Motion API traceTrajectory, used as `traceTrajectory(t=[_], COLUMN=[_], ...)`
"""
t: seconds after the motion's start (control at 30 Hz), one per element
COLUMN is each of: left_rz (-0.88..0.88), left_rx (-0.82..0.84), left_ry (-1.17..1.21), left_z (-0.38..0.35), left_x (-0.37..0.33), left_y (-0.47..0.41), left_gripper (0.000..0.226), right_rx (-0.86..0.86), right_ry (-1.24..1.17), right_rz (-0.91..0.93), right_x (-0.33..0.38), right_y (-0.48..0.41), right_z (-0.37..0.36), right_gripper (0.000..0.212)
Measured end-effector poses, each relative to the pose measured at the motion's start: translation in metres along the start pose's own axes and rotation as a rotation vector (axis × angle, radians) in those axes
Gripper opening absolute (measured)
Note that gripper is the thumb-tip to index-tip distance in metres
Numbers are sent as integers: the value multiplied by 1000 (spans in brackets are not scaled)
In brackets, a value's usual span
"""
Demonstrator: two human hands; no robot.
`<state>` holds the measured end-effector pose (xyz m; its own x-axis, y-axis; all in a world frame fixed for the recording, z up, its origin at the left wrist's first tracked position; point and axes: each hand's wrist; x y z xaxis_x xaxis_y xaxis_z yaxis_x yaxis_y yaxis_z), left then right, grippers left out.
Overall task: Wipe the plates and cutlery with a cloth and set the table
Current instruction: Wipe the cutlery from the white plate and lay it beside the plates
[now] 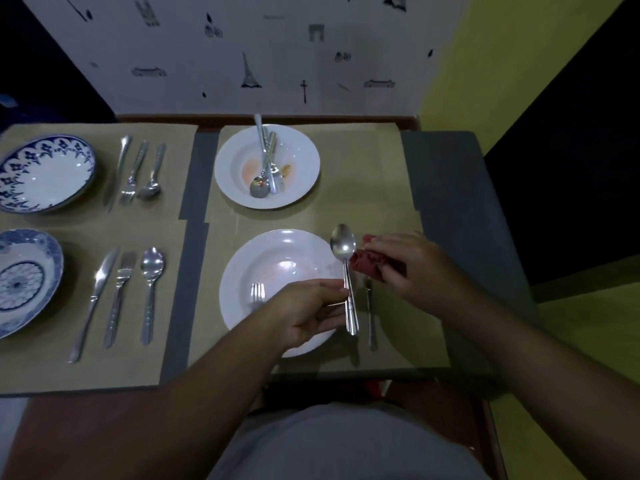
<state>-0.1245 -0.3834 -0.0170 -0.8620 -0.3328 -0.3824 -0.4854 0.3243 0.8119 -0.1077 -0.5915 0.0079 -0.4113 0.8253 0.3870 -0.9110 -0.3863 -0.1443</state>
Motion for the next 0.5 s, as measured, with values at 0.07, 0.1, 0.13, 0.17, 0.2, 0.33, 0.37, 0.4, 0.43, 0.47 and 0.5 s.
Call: traceTrajectory(t=[0.07, 0.1, 0.13, 0.17, 0.2, 0.33, 0.37, 0.4, 0.43, 0.47, 0.5], left_rz=[-5, -5, -7, -11, -13, 1, 9, 16, 25, 30, 38], left_rx=[-12, -24, -40, -56, -73, -113, -111, -110, -111, -124, -137], left_ry=[19, 29, 27, 14, -4, -91, -100, -110, -120, -137, -144], left_z=[-20, -28, -36, -44, -50, -69, -73, -75, -78, -80, -81], left_x=[8, 13, 17, 20, 24, 33, 35, 38, 41, 43, 46], left_y=[-10, -15, -20, -26, -32, -51, -55, -60, -63, -67, -70], left_gripper=[26, 23, 21, 21, 22, 17, 19, 22, 23, 22, 22], right_rx=[5, 11, 19, 29, 38, 76, 82, 88, 96, 107, 119], right_ry=[-3, -8, -11, -12, -13, -26, -25, -26, -26, -27, -27], right_rz=[-41, -58, -77, -92, -103, -133, -138, -146, -154, -162, -165], right_x=[-20, -29, -38, -45, -52, -73, -78, -82, -86, -91, -94], right_y=[10, 15, 19, 23, 27, 38, 40, 41, 43, 43, 44], right_z=[3, 5, 7, 7, 8, 6, 5, 4, 3, 2, 0], right_gripper=[44, 43, 43, 42, 42, 40, 40, 41, 41, 42, 43])
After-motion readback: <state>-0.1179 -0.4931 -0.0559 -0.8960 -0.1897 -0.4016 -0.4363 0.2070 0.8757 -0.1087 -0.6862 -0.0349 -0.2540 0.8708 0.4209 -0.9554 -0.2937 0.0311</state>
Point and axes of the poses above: each hand's wrist, its own y-axis away from the middle knuckle, its own z-axis out of the back of the hand, x = y × z, and after that the axes turned 9 degrees about y, right-handed
